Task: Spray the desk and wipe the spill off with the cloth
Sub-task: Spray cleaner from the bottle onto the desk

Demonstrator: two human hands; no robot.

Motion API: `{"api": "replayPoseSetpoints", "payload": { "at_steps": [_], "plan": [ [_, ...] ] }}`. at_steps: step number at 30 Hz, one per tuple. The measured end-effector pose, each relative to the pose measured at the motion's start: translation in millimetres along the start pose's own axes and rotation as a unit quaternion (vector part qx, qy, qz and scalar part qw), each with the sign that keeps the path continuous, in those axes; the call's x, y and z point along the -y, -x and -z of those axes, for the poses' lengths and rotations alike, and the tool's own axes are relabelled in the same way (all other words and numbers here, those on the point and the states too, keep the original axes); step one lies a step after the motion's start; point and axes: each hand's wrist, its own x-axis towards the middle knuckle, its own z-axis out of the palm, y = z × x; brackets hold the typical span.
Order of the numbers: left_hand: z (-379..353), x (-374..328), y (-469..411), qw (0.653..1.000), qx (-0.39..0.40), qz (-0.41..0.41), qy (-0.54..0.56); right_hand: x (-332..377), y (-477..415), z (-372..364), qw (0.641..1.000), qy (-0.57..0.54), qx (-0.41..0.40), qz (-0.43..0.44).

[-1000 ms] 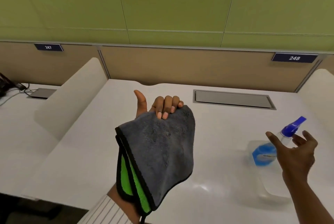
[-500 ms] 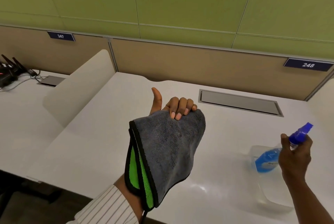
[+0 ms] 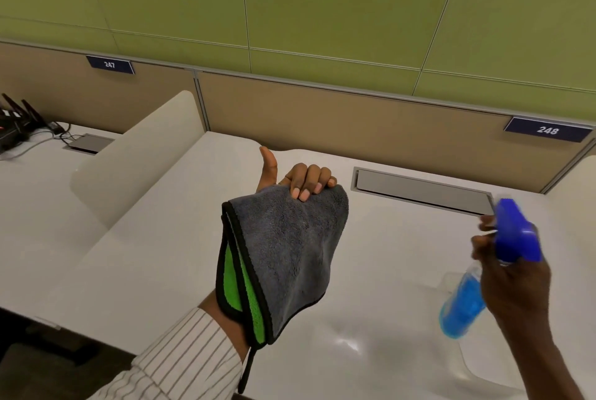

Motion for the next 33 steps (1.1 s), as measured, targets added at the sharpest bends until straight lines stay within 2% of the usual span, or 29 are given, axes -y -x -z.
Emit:
{"api": "replayPoseSetpoints", "payload": {
  "at_steps": [4, 7, 14, 17, 27, 33],
  "plan": [
    [4.4, -3.2, -9.4, 1.000, 0.003, 0.003, -0.003, 38.5, 13.3, -29.9, 0.988, -0.063, 0.129, 0.053],
    [9.9, -4.9, -14.9, 1.000, -0.009, 0.004, -0.005, 60.4, 19.3, -53.2, 0.970, -0.127, 0.200, 0.047],
    [28.0, 0.9, -23.0, 1.000, -0.009, 0.013, -0.010, 85.1, 21.8, -86.8, 0.949, -0.094, 0.301, 0.024],
    [34.6, 4.1, -24.9, 1.000, -0.014, 0.021, -0.015, 84.4, 20.8, -96.3, 0.946, -0.068, 0.315, 0.024],
    [54.4, 20.8, -21.1, 0.999, -0.023, 0.043, -0.023, 70.4, 13.1, -97.3, 0.954, -0.061, 0.292, -0.038],
    [60.0, 24.9, -14.7, 0.998, -0.022, 0.054, -0.029, 77.2, 19.7, -100.3, 0.943, -0.060, 0.328, -0.022]
  ]
}}
